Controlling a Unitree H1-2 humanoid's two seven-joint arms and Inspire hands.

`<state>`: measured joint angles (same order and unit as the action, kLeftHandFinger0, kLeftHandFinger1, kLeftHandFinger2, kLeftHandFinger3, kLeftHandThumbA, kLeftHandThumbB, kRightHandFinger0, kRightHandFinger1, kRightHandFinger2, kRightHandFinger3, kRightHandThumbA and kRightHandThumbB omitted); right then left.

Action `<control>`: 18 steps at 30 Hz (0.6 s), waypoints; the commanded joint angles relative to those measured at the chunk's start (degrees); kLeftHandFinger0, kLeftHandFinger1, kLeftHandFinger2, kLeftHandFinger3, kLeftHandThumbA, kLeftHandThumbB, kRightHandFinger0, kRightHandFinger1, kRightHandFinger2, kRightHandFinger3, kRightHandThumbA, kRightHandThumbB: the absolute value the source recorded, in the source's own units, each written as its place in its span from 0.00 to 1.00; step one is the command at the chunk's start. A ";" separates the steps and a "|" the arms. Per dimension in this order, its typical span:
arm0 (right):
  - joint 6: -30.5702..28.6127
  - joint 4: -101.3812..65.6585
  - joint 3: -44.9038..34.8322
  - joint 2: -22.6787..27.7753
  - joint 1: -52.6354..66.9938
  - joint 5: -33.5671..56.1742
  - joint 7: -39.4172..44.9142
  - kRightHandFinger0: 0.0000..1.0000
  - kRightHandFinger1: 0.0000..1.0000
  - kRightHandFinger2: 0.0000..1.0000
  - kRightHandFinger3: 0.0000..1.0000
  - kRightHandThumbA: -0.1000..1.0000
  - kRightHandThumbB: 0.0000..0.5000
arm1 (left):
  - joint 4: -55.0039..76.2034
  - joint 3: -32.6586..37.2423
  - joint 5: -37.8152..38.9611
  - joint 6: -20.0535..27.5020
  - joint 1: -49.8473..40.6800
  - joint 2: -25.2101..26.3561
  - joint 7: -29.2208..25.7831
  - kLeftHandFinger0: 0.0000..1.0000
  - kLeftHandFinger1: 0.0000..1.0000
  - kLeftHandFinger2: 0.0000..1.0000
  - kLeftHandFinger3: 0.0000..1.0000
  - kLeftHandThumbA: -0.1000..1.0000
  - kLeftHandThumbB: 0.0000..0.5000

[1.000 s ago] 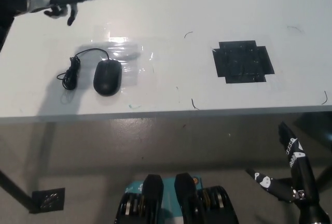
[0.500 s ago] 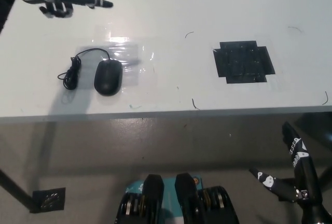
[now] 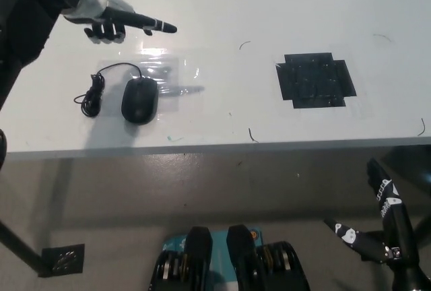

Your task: The robot uses left hand to click on the left button of the black mouse, which is placed on the left area of the table

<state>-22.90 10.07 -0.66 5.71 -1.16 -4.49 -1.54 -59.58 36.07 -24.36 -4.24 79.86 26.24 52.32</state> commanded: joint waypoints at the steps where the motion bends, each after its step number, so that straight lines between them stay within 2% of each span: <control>1: -3.38 -2.11 -0.66 0.69 0.00 -0.18 -0.38 1.00 1.00 1.00 1.00 1.00 0.23 | -2.09 -0.80 -1.30 -2.78 2.46 -0.45 0.49 0.00 0.00 0.07 1.00 1.00 0.60; 2: -3.39 -2.12 -0.69 0.67 0.01 -0.25 -0.42 1.00 1.00 1.00 1.00 1.00 0.23 | -2.50 -0.47 -1.72 -2.43 2.50 -0.57 0.50 0.00 0.00 0.10 1.00 1.00 0.60; 3: -3.43 -2.14 -0.68 0.69 0.03 -0.13 -0.33 1.00 1.00 1.00 1.00 1.00 0.22 | -3.37 -0.18 -2.16 -2.92 2.72 -0.84 0.38 0.00 0.00 0.19 1.00 1.00 0.60; 4: -3.44 -2.18 -0.68 0.71 0.03 0.02 -0.23 1.00 1.00 1.00 1.00 1.00 0.22 | -4.74 0.05 -2.47 -2.82 3.04 -1.05 0.32 0.00 0.00 0.23 1.00 1.00 0.57; 6: -3.46 -2.20 -0.71 0.58 0.04 0.09 -0.30 1.00 1.00 1.00 1.00 1.00 0.21 | -6.27 0.19 -2.84 -1.75 3.54 -1.23 0.03 0.00 0.00 0.21 1.00 1.00 0.56; 8: -3.36 -2.27 -0.76 0.55 0.10 0.23 -0.28 1.00 1.00 1.00 1.00 1.00 0.21 | -7.15 0.70 -3.57 -1.05 3.67 -1.10 -0.07 0.00 0.00 0.17 1.00 1.00 0.60; 10: -3.61 -2.15 -0.76 0.62 0.09 0.26 -0.20 1.00 1.00 1.00 1.00 1.00 0.21 | -7.28 1.30 -4.41 -0.95 3.55 -1.08 -0.30 0.00 0.00 0.11 1.00 1.00 0.63; 12: -3.75 -2.05 -0.83 0.58 -0.01 -0.05 -0.42 1.00 1.00 1.00 1.00 1.00 0.22 | -7.32 0.86 -4.06 -1.84 2.97 -1.16 -0.26 0.00 0.00 0.01 1.00 1.00 0.60; 18: -4.03 -1.76 -0.88 0.64 -0.30 -0.60 -0.78 1.00 1.00 1.00 1.00 1.00 0.20 | -7.56 1.39 -4.65 1.21 2.26 -1.73 1.07 0.00 0.00 0.05 1.00 1.00 0.58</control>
<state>-22.93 9.94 -0.93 5.70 -1.01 -4.52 -1.56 -66.87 37.54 -27.91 -4.99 79.12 24.69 52.32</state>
